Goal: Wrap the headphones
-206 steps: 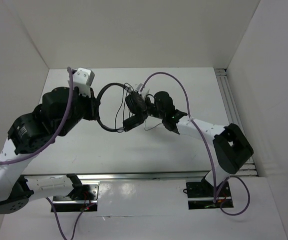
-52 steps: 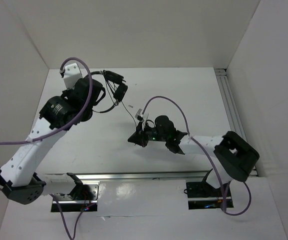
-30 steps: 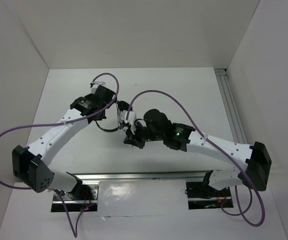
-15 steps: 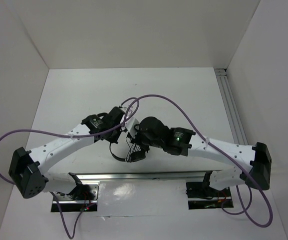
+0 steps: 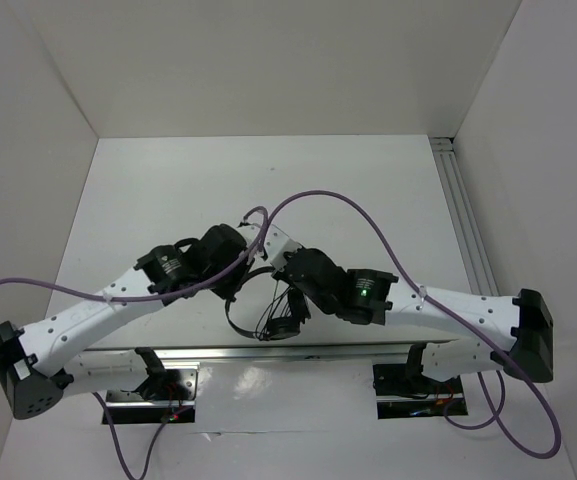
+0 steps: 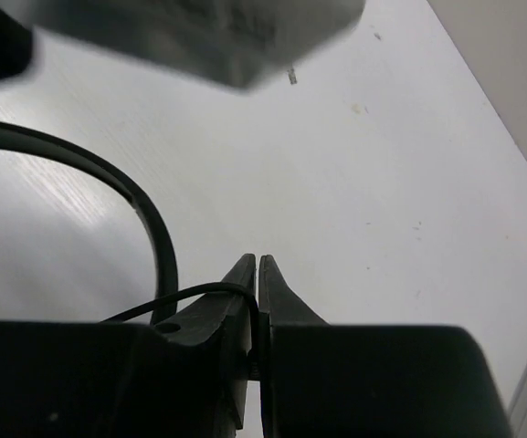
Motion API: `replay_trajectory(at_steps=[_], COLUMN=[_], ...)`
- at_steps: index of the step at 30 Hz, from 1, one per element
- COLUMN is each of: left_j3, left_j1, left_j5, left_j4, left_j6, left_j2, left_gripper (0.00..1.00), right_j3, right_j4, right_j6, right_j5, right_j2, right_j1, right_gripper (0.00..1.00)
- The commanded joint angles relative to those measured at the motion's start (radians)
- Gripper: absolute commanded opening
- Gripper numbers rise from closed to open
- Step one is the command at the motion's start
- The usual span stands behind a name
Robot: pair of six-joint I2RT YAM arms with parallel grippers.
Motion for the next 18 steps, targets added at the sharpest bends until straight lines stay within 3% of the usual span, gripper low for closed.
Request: replay_trajectory(at_steps=[1,5,10,18], left_j3=[0.003,0.05,0.121,0.222], left_j1=[-0.019,-0.019,-0.019,0.0], left_j5=[0.041,0.03,-0.073,-0.116], left_j4=[0.016,0.006,-0.028,-0.057], left_j6=[0.012,0.012,-0.012,-0.021], left_j2=[-0.073,-0.087,-0.059,-0.038], left_gripper=[0.0,0.0,0.0,0.0], right_j3=[-0.018,-0.018,-0.027,-0.058], right_j4=[0.068,0.078,0.088,0.127], right_j6=[0.009,-0.001,-0.001,-0.01], right_j5=[0.131,0.092,0.056,0.032], right_j2=[0.011,0.001,-0.033,-0.052], right_j1=[-0.009,-0.009,-0.009,-0.033], right_gripper=[0.11,0.14,0.27,0.41])
